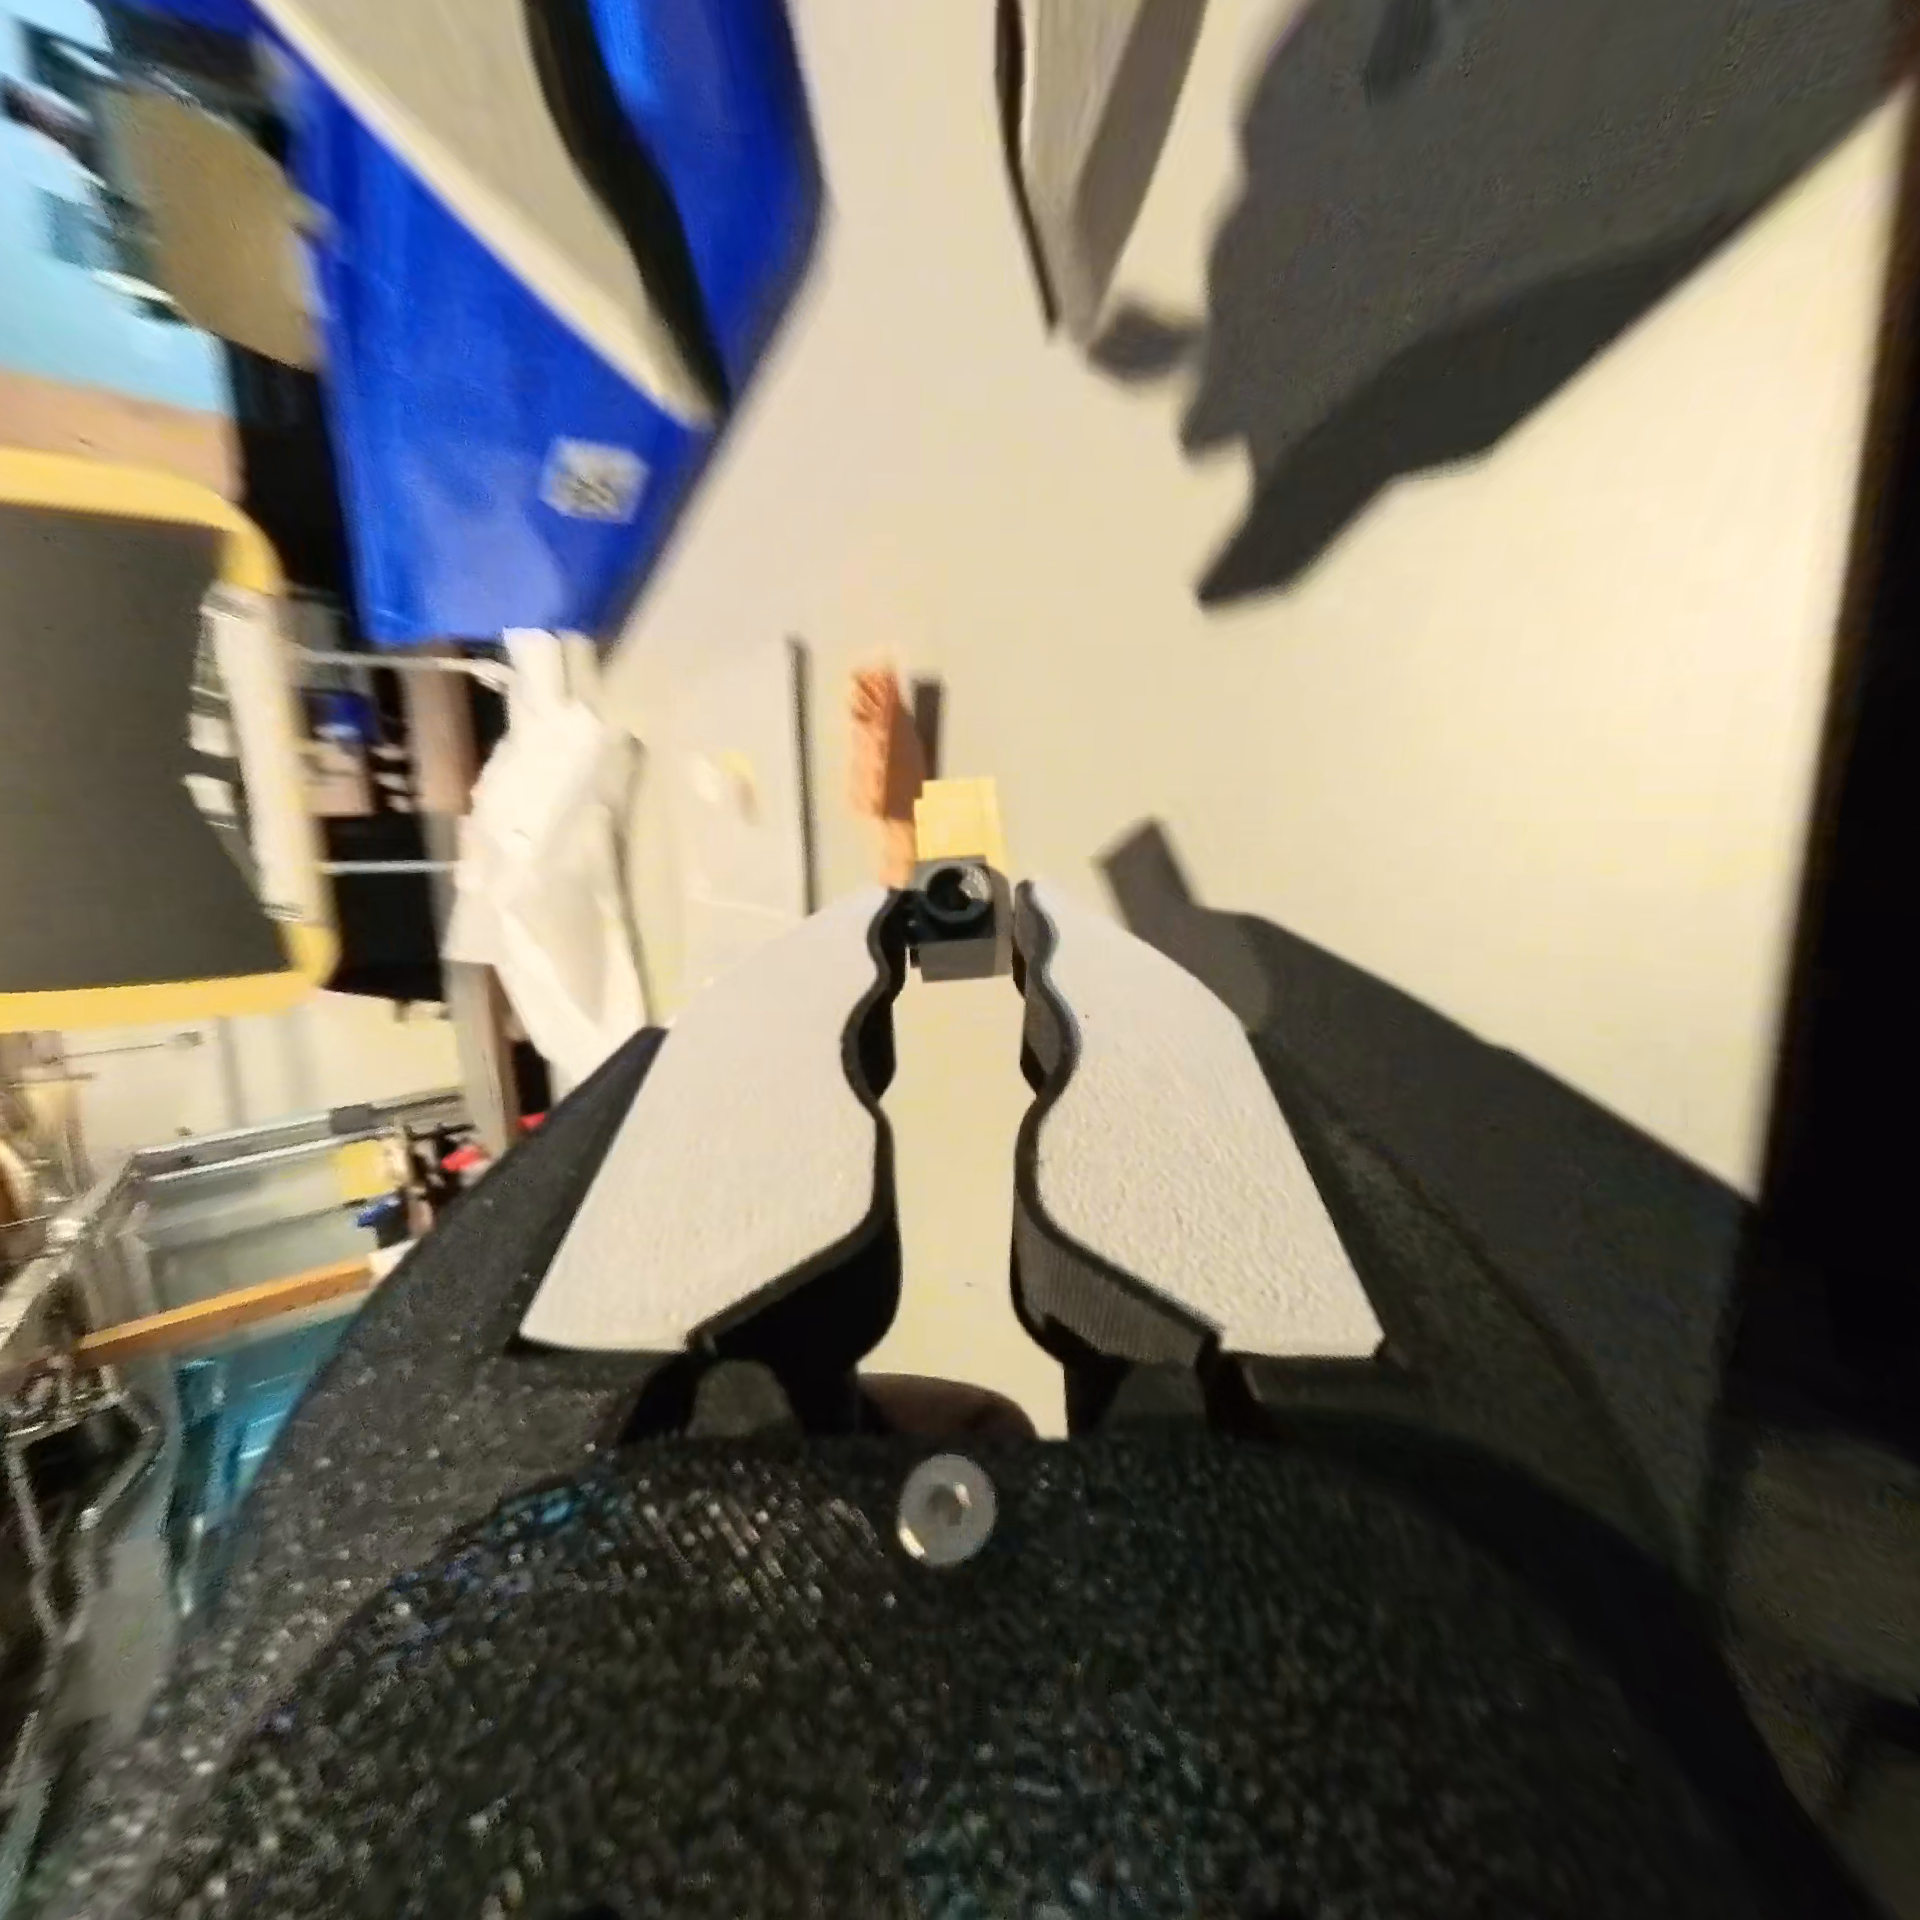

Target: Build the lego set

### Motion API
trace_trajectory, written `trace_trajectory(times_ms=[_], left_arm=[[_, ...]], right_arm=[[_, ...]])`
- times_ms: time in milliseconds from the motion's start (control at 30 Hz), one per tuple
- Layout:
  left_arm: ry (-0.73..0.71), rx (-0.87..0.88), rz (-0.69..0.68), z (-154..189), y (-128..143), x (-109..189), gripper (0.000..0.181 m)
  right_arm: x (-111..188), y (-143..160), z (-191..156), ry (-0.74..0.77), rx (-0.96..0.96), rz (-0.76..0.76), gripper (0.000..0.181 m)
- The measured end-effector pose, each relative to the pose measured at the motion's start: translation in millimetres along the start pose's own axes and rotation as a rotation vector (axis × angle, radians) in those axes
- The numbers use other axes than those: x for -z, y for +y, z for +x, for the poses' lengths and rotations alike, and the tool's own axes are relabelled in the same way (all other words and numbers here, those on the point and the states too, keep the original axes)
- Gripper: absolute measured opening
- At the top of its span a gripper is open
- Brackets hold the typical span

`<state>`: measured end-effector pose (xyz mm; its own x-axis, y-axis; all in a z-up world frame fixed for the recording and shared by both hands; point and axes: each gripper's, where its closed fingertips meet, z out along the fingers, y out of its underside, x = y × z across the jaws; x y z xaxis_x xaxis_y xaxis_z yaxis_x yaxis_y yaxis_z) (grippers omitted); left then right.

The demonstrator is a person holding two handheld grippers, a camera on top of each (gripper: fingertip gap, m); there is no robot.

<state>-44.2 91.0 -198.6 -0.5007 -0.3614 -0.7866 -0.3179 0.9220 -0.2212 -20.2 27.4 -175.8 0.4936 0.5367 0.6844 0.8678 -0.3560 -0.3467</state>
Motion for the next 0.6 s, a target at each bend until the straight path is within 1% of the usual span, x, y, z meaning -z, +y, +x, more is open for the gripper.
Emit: trace_trajectory(times_ms=[33,167,233,333,467,533,600], left_arm=[[0.029,0.001,-0.017,4,7,-8,0.019],[0.119,0.007,-0.047,13,21,-25,0.02],[0.18,0.042,-0.025,15,23,-27,0.019],[0.217,0.095,0.02,12,24,-29,0.028],[0.277,0.169,0.078,13,23,-26,0.037],[0.313,0.224,0.129,13,19,-18,0.038],[0.336,0.335,0.209,4,13,-11,0.034]], right_arm=[[-6,2,-3,-0.006,-0.026,0.002,0.039],[-22,9,-11,-0.036,-0.111,0.02,0.039],[-27,14,-12,-0.049,-0.159,0.035,0.039],[-32,20,-12,-0.069,-0.211,0.053,0.039],[-34,28,-7,-0.08,-0.263,0.078,0.038],[-35,32,-5,-0.083,-0.281,0.087,0.038],[-35,35,-4,-0.088,-0.295,0.097,0.037]])
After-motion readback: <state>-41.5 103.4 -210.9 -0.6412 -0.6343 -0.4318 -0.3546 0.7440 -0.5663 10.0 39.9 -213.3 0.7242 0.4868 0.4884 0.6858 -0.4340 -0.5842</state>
